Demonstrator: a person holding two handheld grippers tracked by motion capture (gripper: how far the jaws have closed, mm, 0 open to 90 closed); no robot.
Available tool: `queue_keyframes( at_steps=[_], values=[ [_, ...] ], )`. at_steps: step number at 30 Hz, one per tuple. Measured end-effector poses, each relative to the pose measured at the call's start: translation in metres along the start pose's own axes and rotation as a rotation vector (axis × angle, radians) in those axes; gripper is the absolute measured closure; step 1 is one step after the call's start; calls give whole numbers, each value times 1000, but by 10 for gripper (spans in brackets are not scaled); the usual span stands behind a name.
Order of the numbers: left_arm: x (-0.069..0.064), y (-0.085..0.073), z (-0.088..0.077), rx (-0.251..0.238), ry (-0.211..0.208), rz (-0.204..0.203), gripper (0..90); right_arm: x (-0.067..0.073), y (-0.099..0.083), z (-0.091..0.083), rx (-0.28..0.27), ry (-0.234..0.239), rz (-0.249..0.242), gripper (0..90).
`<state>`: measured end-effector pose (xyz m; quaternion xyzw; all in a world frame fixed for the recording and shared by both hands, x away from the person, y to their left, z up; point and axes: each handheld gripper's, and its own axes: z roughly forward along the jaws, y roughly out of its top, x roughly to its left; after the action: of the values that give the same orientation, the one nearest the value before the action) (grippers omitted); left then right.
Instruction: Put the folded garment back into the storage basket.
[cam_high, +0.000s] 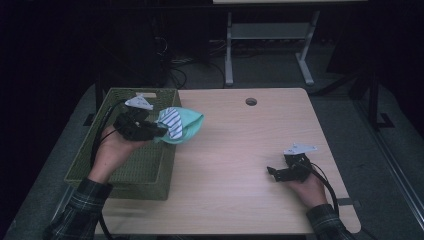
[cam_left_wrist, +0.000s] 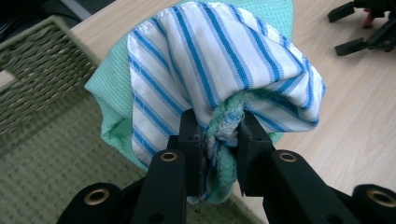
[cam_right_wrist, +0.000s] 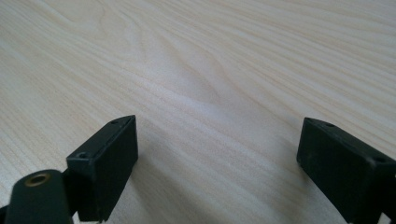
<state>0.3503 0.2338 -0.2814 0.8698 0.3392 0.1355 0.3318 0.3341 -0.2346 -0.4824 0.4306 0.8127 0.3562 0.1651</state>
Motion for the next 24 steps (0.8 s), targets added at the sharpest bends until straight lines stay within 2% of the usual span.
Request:
queue_keyframes(
  at_steps=[17, 20, 24],
  values=[
    [27, -32, -12, -16, 54, -89, 741, 0, 0, 0, 0, 0, 1, 120],
    [33, -39, -15, -22, 80, -113, 740, 0, 0, 0, 0, 0, 0, 120],
    [40, -48, -18, -34, 92, -146, 741, 0, 0, 0, 0, 0, 1, 120]
  ],
)
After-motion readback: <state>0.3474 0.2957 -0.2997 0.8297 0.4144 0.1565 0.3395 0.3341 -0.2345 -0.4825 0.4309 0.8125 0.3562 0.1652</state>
